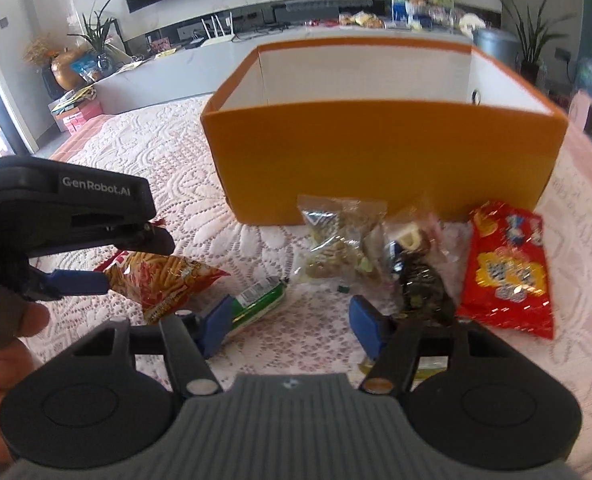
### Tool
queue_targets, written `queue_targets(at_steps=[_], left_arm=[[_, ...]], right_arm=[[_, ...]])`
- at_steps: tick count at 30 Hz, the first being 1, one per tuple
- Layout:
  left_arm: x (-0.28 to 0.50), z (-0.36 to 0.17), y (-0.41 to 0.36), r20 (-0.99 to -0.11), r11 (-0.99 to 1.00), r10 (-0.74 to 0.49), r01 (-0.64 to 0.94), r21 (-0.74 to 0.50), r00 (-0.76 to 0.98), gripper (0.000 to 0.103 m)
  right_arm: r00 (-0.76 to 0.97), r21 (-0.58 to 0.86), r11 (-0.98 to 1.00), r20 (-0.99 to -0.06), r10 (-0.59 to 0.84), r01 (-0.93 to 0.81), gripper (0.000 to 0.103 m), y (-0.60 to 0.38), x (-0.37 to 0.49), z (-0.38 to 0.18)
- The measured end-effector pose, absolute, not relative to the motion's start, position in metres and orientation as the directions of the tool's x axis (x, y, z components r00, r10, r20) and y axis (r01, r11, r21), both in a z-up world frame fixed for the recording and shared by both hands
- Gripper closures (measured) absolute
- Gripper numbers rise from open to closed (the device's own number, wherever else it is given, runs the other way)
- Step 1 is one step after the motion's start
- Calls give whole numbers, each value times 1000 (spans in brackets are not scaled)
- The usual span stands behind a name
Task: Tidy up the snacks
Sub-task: 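Withdraw both tools from the box toward the remaining snacks, then grasp the Mimi chip bag with left tool while right tool grasps green sausage stick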
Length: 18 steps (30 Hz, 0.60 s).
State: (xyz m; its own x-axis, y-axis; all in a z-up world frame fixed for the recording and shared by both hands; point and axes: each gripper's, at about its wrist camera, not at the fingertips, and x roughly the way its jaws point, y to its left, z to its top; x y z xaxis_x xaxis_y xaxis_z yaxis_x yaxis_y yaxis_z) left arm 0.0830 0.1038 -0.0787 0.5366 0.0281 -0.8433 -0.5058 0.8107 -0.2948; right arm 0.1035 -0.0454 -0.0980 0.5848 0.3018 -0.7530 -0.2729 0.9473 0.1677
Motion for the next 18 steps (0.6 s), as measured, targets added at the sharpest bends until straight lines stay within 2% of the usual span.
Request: queue_targets(at_steps=[10, 18], left_arm=[[90, -103, 116, -865, 786, -44, -517, -339, 500, 23], [90, -104, 116, -853, 789, -64, -497, -361, 518, 42]], right_arm=[[509, 231, 939, -794, 333, -253, 46, -23, 125, -118], [486, 261, 936, -803, 346, -235, 52, -17, 131, -127]])
